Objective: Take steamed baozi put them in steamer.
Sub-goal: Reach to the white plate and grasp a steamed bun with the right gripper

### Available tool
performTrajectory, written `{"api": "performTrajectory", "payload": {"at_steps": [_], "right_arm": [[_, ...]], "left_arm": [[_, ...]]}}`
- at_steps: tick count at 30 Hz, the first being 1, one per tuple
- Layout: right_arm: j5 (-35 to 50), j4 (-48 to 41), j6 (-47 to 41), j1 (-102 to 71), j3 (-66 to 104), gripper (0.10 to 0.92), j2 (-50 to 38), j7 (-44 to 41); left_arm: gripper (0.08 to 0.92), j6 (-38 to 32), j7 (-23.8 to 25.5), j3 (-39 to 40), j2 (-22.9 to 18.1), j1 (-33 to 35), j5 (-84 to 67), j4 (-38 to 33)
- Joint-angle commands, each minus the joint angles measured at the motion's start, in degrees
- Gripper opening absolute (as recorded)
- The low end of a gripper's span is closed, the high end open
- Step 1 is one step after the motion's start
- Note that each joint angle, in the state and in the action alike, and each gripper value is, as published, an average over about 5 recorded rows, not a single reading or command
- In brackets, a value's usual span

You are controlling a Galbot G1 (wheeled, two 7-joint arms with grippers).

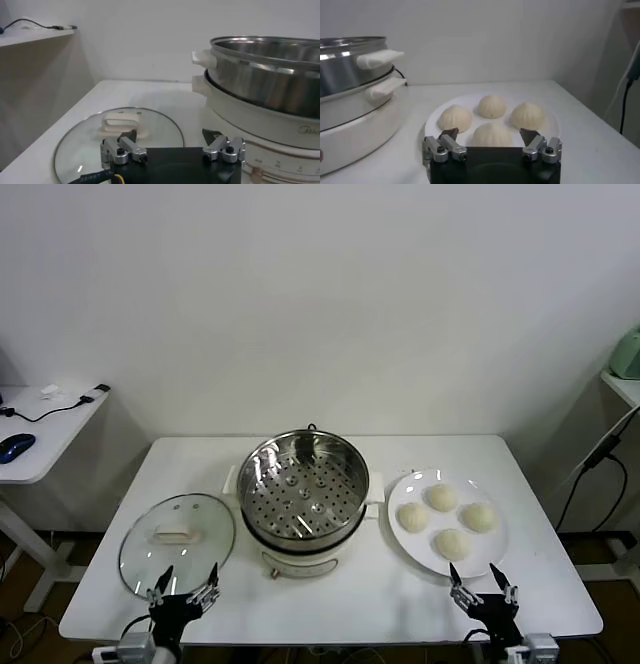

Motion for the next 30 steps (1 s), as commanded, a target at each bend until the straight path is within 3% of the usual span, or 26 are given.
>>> {"api": "performTrajectory", "payload": {"at_steps": [1,8,13,18,24,30], "right_arm": [[-1.79,1.36,-6.40,6.83,0.86,0.823,-3.57,0.07],[1.93,-10.70,-14.95,32.36,-6.15,0.823,-20.20,-6.27],[-1.58,-23.55,-12.36,51.67,-23.23,0.823,-32.69,-22.71],[-4.28,-30.95,-6.67,73.37,-50.97,0.823,-41.93,-45.99],[-7.47,-42.77,2.81,107.43,-88.23,0.823,-40.77,-68.32],[-10.45,-53.56,7.84,126.82,-113.67,0.823,-31.07,-78.42]], "left_arm": [[0.823,0.05,0.01,-0.02,0.35,-0.06,-0.30,-0.27],[0.823,-0.23,0.08,0.22,1.38,-0.31,-0.49,-0.41],[0.823,-0.29,0.18,0.79,1.75,-0.83,-0.42,-0.35],[0.823,-0.49,0.36,1.12,1.70,-1.24,-0.23,-0.01],[0.823,-0.69,1.12,1.26,1.60,-1.42,0.07,0.49],[0.823,-0.69,1.47,0.90,1.62,-1.90,0.00,0.46]]}}
